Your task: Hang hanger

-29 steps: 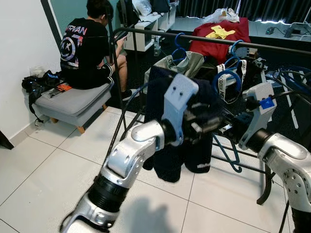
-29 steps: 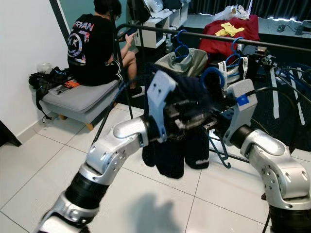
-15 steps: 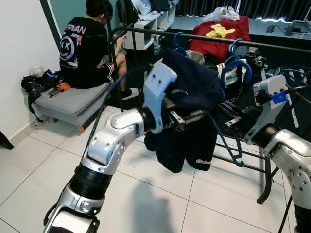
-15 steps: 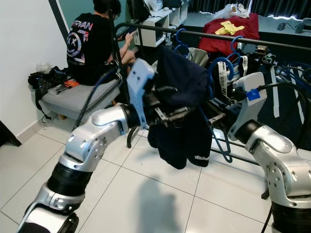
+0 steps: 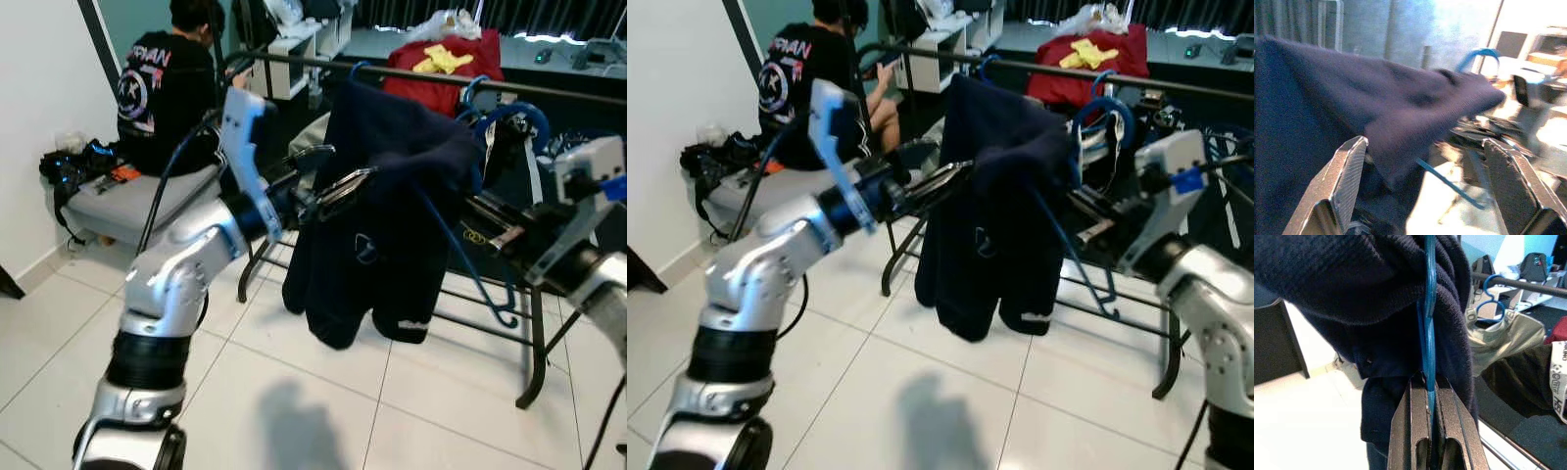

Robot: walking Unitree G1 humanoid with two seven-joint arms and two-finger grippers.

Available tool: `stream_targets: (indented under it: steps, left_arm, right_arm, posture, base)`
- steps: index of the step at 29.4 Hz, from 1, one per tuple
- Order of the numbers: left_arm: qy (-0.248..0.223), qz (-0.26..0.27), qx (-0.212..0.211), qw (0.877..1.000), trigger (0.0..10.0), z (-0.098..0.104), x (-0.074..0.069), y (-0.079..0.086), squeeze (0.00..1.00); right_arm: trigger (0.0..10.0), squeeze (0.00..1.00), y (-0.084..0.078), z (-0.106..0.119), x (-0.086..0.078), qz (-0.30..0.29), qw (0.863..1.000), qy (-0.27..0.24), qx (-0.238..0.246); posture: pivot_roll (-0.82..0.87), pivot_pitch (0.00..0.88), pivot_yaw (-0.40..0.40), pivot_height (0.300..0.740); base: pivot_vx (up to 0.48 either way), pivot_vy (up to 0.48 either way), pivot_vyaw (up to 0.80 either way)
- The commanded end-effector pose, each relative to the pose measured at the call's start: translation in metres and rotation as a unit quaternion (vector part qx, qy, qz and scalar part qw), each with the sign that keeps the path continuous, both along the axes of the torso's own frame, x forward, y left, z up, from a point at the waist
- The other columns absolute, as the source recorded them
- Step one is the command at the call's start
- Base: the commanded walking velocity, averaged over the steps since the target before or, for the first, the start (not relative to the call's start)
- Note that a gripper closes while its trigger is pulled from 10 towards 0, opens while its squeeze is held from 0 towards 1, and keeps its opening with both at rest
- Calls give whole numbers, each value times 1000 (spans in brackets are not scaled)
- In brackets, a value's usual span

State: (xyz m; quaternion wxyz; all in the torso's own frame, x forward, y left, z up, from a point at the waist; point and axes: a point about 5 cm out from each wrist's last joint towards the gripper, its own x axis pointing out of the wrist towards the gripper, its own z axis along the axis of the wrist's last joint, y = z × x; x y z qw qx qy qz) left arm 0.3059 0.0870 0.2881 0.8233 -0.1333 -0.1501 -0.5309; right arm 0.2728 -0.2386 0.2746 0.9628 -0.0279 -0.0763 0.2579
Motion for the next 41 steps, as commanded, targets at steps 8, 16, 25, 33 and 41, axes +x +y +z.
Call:
stream_targets:
  steps: [8, 16, 25, 33, 41]
  left_arm:
    - [33, 121, 85, 989, 10000, -42, 22, 20, 0]
    - [1, 249, 125, 960, 10000, -52, 33, 23, 0]
    - [-24, 302, 107, 947, 2000, -40, 33, 32, 0]
    - [-44, 224, 86, 970, 0, -35, 21, 19, 0]
    - [-52, 227, 94, 968, 0, -38, 19, 23, 0]
  right_arm:
    - [10000, 0, -8, 30, -34, 135, 988, -61, 39]
    - [10000, 0, -5, 35, -56, 226, 970, -65, 55]
    - [10000, 0, -4, 34, -57, 230, 970, -62, 48]
    - [10000, 0, -14, 42, -41, 155, 983, -82, 54]
    - [10000, 0, -23, 48, -34, 116, 986, -91, 82]
  posture:
    - [-86, 62, 10, 740]
    - [-88, 63, 13, 740]
    - [-87, 63, 14, 740]
    - [-85, 62, 10, 740]
    - [-79, 62, 7, 740]
  base:
    - [0, 0, 0]
    - [0, 0, 0]
    - [0, 0, 0]
    - [0, 0, 0]
    - [0, 0, 0]
